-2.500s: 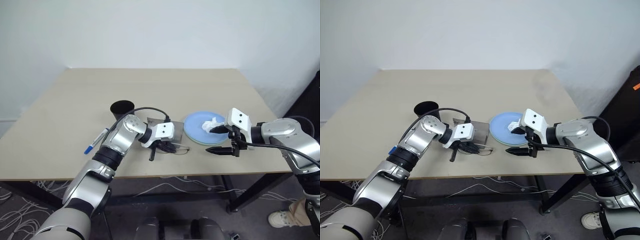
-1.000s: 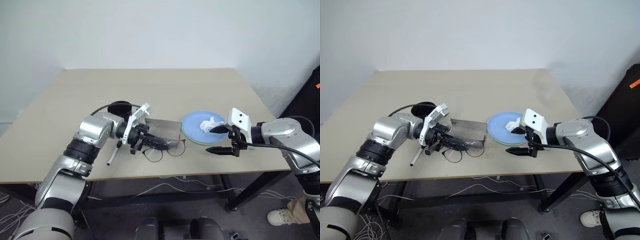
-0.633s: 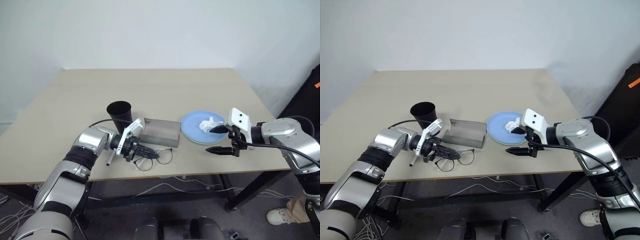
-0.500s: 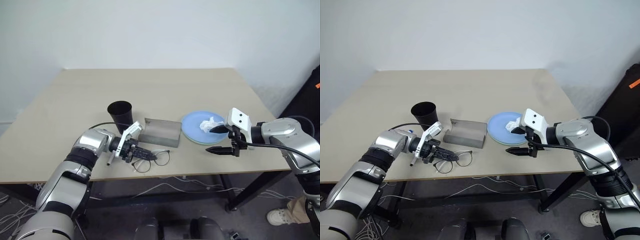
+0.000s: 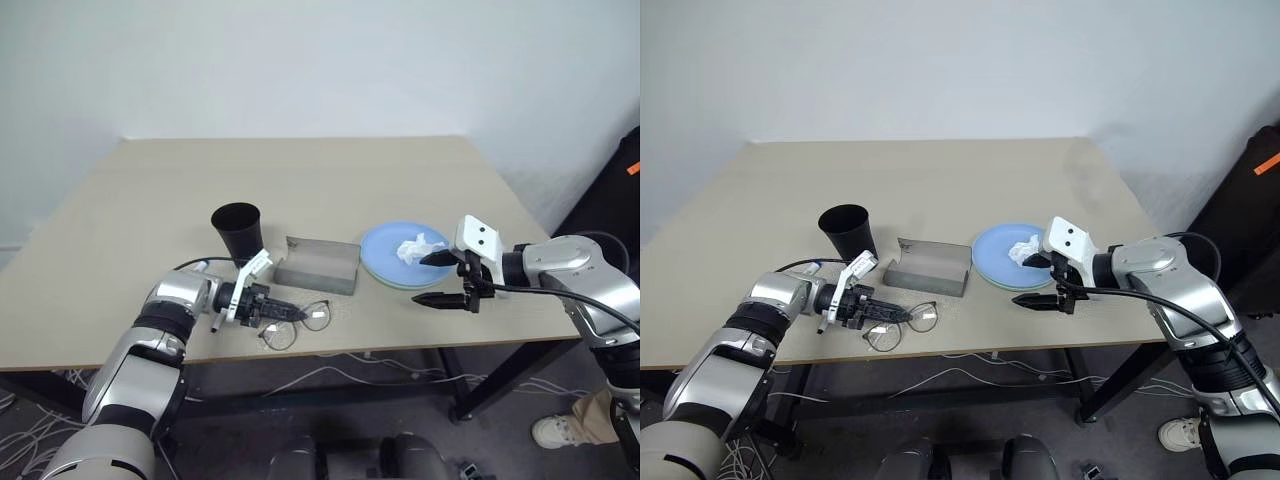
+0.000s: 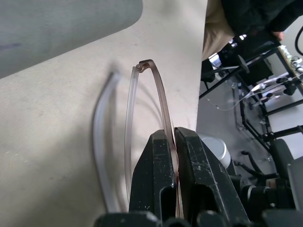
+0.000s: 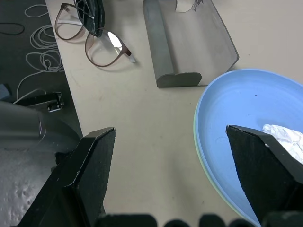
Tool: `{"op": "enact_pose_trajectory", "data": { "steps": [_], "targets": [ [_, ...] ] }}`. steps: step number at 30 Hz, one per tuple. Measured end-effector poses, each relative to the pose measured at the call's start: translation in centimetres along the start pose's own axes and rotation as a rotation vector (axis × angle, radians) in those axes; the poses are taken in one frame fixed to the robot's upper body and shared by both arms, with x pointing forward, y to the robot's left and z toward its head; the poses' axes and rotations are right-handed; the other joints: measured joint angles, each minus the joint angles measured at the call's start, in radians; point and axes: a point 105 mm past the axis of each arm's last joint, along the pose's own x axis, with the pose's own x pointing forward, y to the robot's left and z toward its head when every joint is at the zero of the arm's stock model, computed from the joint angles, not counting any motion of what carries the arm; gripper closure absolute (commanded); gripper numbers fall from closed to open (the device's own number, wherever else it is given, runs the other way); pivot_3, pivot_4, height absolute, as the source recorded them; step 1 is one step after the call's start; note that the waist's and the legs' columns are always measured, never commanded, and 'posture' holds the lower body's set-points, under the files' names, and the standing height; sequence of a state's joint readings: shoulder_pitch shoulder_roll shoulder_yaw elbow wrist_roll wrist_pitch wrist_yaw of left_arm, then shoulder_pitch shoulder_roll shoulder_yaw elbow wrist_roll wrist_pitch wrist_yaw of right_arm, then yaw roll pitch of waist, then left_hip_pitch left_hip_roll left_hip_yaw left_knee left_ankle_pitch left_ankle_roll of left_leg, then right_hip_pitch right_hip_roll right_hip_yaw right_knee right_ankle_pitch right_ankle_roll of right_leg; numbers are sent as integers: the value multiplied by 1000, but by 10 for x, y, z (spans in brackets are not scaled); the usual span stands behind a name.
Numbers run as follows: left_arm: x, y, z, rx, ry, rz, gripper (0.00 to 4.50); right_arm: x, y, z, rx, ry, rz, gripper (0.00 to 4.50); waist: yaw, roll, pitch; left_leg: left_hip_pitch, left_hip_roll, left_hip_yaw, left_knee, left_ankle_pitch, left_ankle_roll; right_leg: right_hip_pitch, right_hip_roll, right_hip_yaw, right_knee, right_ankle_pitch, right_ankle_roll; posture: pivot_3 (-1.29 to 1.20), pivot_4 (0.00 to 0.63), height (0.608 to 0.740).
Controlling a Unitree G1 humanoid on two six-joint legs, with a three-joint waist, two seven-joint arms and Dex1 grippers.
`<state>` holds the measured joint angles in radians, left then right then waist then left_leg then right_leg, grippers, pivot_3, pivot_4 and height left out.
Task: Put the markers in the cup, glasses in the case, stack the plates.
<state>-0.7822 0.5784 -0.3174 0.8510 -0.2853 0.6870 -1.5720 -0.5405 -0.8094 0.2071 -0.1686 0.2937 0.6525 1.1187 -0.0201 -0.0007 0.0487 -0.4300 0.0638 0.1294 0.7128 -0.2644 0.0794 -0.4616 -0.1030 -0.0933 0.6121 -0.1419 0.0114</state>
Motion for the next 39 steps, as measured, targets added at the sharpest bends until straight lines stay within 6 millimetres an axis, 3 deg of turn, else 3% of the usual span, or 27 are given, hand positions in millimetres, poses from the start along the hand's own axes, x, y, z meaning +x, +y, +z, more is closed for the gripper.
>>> {"op": "enact_pose_trajectory", "data": {
  "steps": [13, 21, 26, 32, 39],
  "targets": [
    [-2, 4, 13, 94, 34, 47, 4485, 1, 0, 0, -1, -4, 5, 440, 2, 0, 0, 0, 0, 0, 0, 0, 0, 0, -1, -1, 0, 0, 0, 0, 0, 737],
    [-2, -31, 68, 401, 94, 21, 4485, 0, 0, -1, 3, -4, 8, 440, 1, -1, 0, -1, 0, 0, 0, 0, 0, 0, -1, -1, -1, 0, 0, 0, 0, 737],
    [11, -41, 95, 553, 98, 24, 4485, 1, -1, -1, 7, -4, 7, 440, 1, -1, 0, -1, -2, 0, 0, 0, 1, 1, -1, 0, -1, 0, 0, 0, 0, 737],
    [32, -23, 101, 824, 108, 118, 4485, 1, -1, -1, 7, -4, 6, 440, 1, -1, 0, -1, -3, 0, 0, 0, 0, 0, 1, 0, -1, 0, 0, 0, 0, 737],
    [38, 0, 111, 1088, 109, 340, 4485, 1, 2, 1, -2, -6, 12, 440, 3, -1, 0, -1, -3, 0, 0, 0, 1, 1, 0, 0, -1, 0, 0, 0, 0, 737]
  ]
}}
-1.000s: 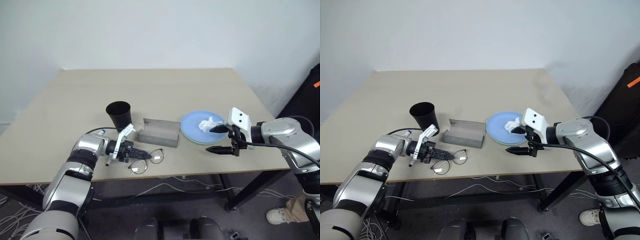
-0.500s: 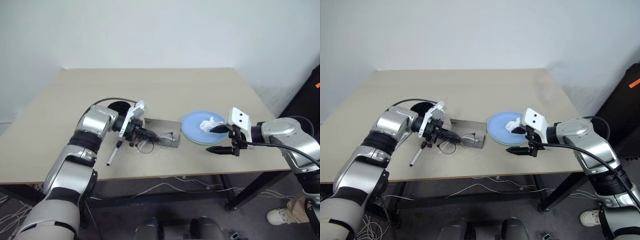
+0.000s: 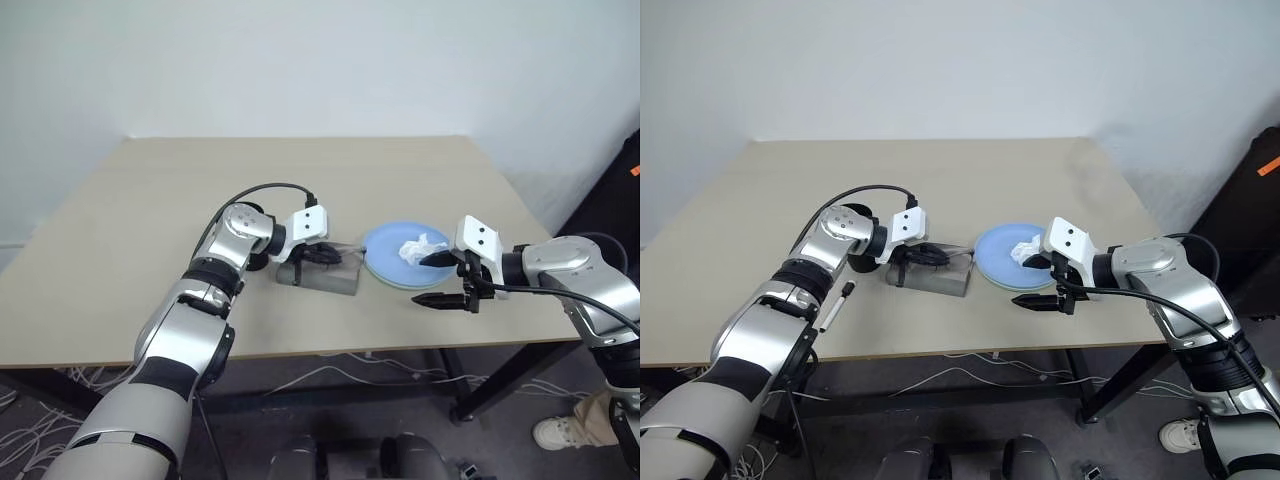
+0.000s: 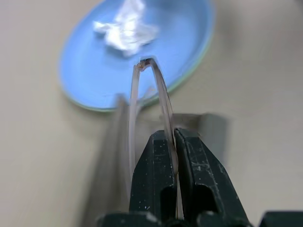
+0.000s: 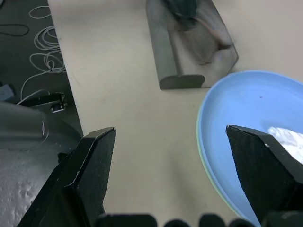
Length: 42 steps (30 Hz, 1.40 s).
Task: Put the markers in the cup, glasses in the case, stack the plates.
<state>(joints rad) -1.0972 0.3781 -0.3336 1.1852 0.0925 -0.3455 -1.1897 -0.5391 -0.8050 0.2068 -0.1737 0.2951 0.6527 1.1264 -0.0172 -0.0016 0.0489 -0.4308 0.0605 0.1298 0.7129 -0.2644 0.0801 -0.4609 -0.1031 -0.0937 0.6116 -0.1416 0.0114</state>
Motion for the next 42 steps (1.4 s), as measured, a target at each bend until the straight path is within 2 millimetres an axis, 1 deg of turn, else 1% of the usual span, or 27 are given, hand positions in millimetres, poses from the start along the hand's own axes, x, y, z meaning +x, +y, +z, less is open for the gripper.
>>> {"op": "enact_pose_trajectory", "data": {
  "steps": [3, 6, 11, 15, 22, 26, 35, 42],
  "targets": [
    [2, 1, -7, 11, 30, 29, 4485, 0, 1, 0, 1, 1, 0, 440, 0, 0, 0, 0, 0, 0, 0, 0, 0, 0, 0, 0, 0, 0, 0, 0, 0, 737],
    [3, -2, -12, 22, 45, 19, 4485, 0, 2, -1, 8, 5, -5, 440, 0, 0, 0, 0, 0, 0, 0, 0, 0, 0, 0, 0, 0, 0, 0, 0, 0, 737],
    [2, -9, -11, 45, 33, -38, 4485, 0, 2, -2, 17, 4, -3, 440, -1, 0, 0, 0, 1, 0, 0, 0, 1, 0, 0, 0, 0, 0, 0, 0, 0, 737],
    [-7, -14, -13, 51, 19, -87, 4485, 0, 3, -1, 16, -1, -3, 440, -1, 0, 0, 0, 1, 0, 0, 0, 0, 0, 0, 0, 0, 0, 0, 0, 0, 737],
    [-24, -19, -30, 46, 67, -117, 4485, 0, 3, -1, 16, -1, -3, 440, -2, 0, 0, 0, 2, 0, 0, 0, 1, -1, 0, 0, 0, 0, 0, 0, 0, 737],
    [-29, -22, -37, 28, 81, -122, 4485, 0, 3, 0, 12, -3, -2, 440, -2, 0, 0, 0, 2, 0, 0, -1, 1, 0, 0, 0, 0, 0, 0, 0, 0, 737],
    [-32, -24, -38, -5, 64, -135, 4485, 0, 5, -3, 24, 3, 1, 440, -2, 0, 0, 0, 2, 0, 0, -1, 1, 0, 0, 0, 0, 0, 0, 0, 0, 737],
    [-37, -33, -35, -86, 10, -231, 4485, 1, 5, -3, 23, 3, 0, 440, -2, 0, 0, 0, 2, 0, 0, -1, 1, 0, 0, 0, 0, 0, 0, 0, 0, 737]
  ]
}}
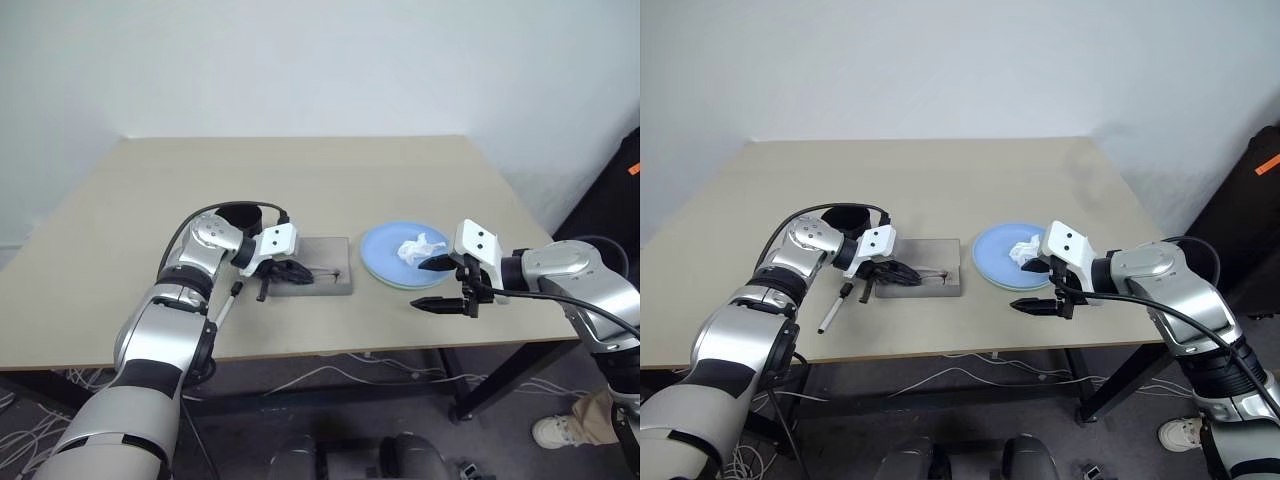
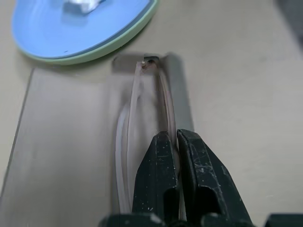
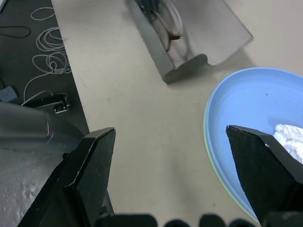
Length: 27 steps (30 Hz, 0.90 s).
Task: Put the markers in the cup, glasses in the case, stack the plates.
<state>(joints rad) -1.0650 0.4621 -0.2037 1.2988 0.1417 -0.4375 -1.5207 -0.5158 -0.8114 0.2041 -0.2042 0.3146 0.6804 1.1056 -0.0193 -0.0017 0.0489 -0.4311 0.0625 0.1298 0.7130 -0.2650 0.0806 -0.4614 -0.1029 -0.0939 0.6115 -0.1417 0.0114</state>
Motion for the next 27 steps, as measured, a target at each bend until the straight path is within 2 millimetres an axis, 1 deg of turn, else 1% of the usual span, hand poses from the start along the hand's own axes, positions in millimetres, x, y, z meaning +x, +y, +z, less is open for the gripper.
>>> {"op": "enact_pose_trajectory", "data": {
  "steps": [5, 14, 17, 21, 27],
  "targets": [
    [-1, -6, -1, -63, -17, -60, 4485, 0, 1, 1, -5, -2, 1, 440, 0, 0, 0, 0, 0, 0, 0, 0, 0, 0, 0, 0, 0, 0, 0, 0, 0, 737],
    [3, -5, 5, -203, -70, -81, 4485, 0, 0, 1, -5, -1, -5, 440, 0, 0, 0, 0, 0, 0, 0, 0, 0, 0, 0, 0, 0, 0, 0, 0, 0, 737],
    [3, -5, 9, -221, -62, -100, 4485, 0, 0, 1, -5, -1, -9, 440, 0, 0, 0, 0, 0, 0, 0, 0, 0, 0, 0, 0, 0, 0, 0, 0, 0, 737],
    [-3, -9, 8, -218, -13, -134, 4485, 0, 0, 1, -4, -1, -10, 440, 0, 0, 0, 0, 0, 0, 0, 0, 0, 0, 0, 0, 0, 0, 0, 0, 0, 737],
    [3, -17, 2, -226, 22, -182, 4485, 0, 0, 1, -4, -1, -10, 440, 1, 0, 0, 0, 0, 0, 0, 0, 0, 0, 0, 0, 0, 0, 0, 0, 0, 737]
  ]
}}
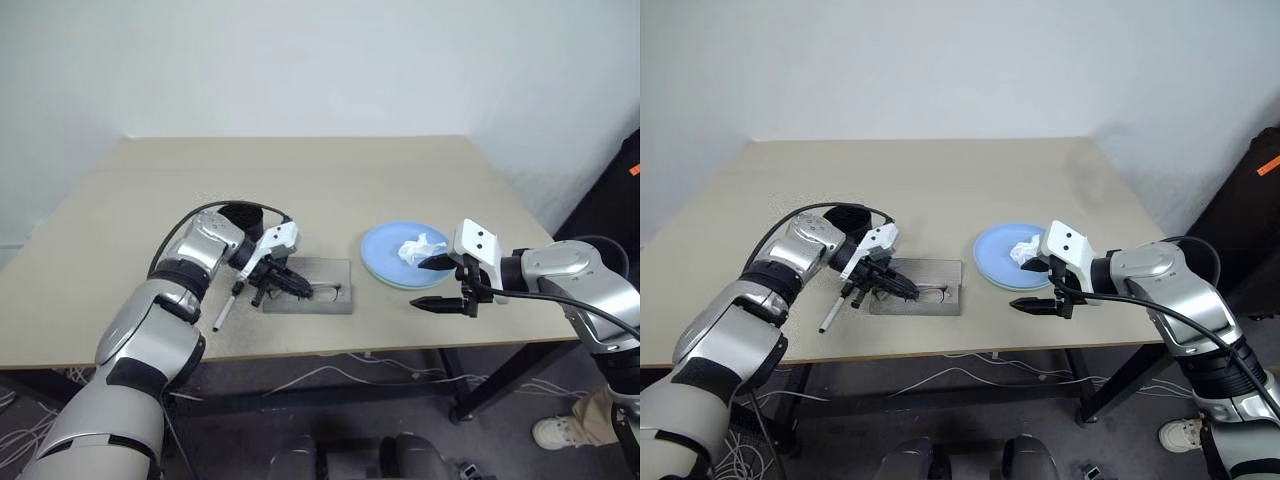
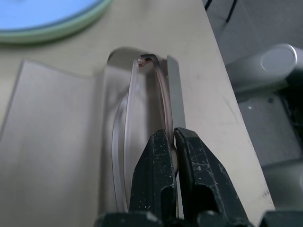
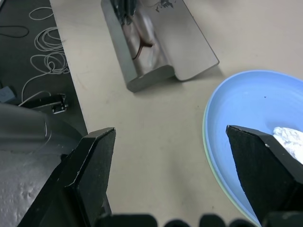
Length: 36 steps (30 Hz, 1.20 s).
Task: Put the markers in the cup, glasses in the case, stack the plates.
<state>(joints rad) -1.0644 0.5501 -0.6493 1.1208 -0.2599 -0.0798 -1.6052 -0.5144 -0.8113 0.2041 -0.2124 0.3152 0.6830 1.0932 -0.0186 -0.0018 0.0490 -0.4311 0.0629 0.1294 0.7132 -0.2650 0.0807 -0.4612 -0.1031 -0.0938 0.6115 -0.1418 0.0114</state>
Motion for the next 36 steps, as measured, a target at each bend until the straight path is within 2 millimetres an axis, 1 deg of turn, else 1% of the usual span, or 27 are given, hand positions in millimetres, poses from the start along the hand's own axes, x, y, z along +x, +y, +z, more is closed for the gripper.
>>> {"op": "enact_pose_trajectory", "data": {
  "steps": [3, 9, 15, 19, 22, 26, 30, 34, 36],
  "targets": [
    [2, 0, -2, 17, 6, -2, 4485, 0, 0, 0, 1, 0, 0, 440, 0, 0, 0, 0, 0, 0, 0, 0, 0, 0, 0, 0, 0, 0, 0, 0, 0, 737],
    [8, 2, -2, 129, 10, 18, 4485, 0, 0, 0, 6, 2, -2, 440, 0, 0, 0, 0, 0, 0, 0, 0, 0, 0, 0, 0, 0, 0, 0, 0, 0, 737],
    [9, 6, -1, 157, 1, 54, 4485, 0, 0, 0, 6, 2, -2, 440, 2, 0, 0, 0, 0, 0, 1, 0, 0, 1, 0, 0, 0, 0, 0, 0, 0, 737],
    [8, 8, -3, 156, 10, 83, 3493, 1, 0, 0, 6, 1, -2, 440, 0, 0, 0, 0, 0, 0, 1, 0, 0, 1, 0, 0, 1, 0, 0, 0, 0, 737],
    [6, 10, -2, 164, 7, 97, 2493, 1, 0, 0, 6, 1, -1, 440, 0, 0, 0, 0, 0, 0, 1, 0, 0, 0, 0, 0, 1, 0, 0, 0, 0, 737],
    [6, 10, 1, 186, -1, 99, 1292, 1, 0, 0, 6, -3, 1, 440, 0, 0, 0, 0, 0, 0, 1, 0, 1, 0, 0, 0, 0, 0, 0, 0, 0, 737],
    [5, 11, 12, 221, -40, 95, 1292, 2, 0, 1, 3, -5, 2, 440, 1, 0, 0, 0, 0, 0, 1, -1, 1, 1, 0, 0, 0, 0, 0, 0, 0, 737],
    [-4, 18, 42, 280, -91, 124, 1292, 2, 0, 2, 0, -8, 4, 440, 1, 0, 0, 0, 0, 0, 1, -1, 1, 1, -1, 0, 0, 0, 0, 0, 0, 737],
    [-6, 23, 52, 310, -112, 174, 1292, 2, 0, 2, 0, -8, 4, 440, 0, 0, 0, 0, -1, 0, 1, -1, 1, 1, 0, 0, 0, 0, 0, 0, 0, 737]
  ]
}}
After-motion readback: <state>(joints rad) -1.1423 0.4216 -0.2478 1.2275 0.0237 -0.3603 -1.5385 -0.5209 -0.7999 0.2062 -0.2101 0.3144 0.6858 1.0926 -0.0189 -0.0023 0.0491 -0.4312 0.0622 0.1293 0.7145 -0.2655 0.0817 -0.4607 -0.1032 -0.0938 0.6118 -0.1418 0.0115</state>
